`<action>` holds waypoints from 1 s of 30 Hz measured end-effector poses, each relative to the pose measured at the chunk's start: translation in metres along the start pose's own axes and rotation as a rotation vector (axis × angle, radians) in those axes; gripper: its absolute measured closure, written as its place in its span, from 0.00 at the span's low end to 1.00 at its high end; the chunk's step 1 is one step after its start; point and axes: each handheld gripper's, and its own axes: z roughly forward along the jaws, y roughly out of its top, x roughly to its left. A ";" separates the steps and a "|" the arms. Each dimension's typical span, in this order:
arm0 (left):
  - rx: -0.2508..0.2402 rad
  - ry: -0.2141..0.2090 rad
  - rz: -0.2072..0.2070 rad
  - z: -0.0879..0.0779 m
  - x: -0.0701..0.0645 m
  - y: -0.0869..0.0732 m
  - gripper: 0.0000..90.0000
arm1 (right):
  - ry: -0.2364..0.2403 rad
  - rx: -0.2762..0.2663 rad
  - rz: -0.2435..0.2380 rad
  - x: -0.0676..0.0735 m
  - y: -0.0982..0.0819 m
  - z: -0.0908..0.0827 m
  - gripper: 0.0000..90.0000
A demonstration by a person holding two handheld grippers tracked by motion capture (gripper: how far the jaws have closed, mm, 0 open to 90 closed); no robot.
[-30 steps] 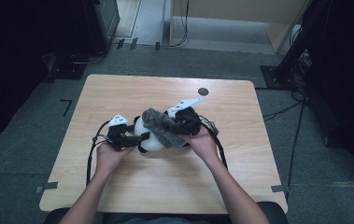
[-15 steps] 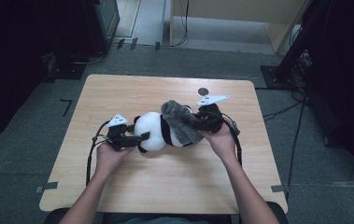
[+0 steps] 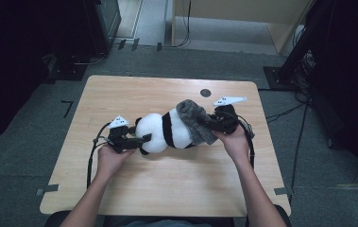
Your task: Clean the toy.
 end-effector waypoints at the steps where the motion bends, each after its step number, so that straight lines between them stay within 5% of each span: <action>1: 0.000 -0.002 0.002 0.000 0.001 0.000 0.28 | -0.001 -0.001 0.001 -0.001 0.000 -0.002 0.84; 7: 0.001 -0.008 -0.008 0.000 0.001 0.000 0.28 | 0.036 -0.026 0.016 0.003 0.004 -0.011 0.84; 14: 0.002 -0.011 -0.013 -0.001 0.000 0.000 0.28 | 0.097 -0.037 -0.043 0.031 0.018 -0.011 0.84; 23: 0.006 -0.010 -0.011 -0.001 0.000 0.000 0.28 | 0.182 0.025 -0.109 0.071 0.037 0.033 0.84; 30: 0.004 -0.009 -0.011 -0.001 0.000 0.000 0.28 | 0.206 0.073 -0.099 0.082 0.034 0.070 0.84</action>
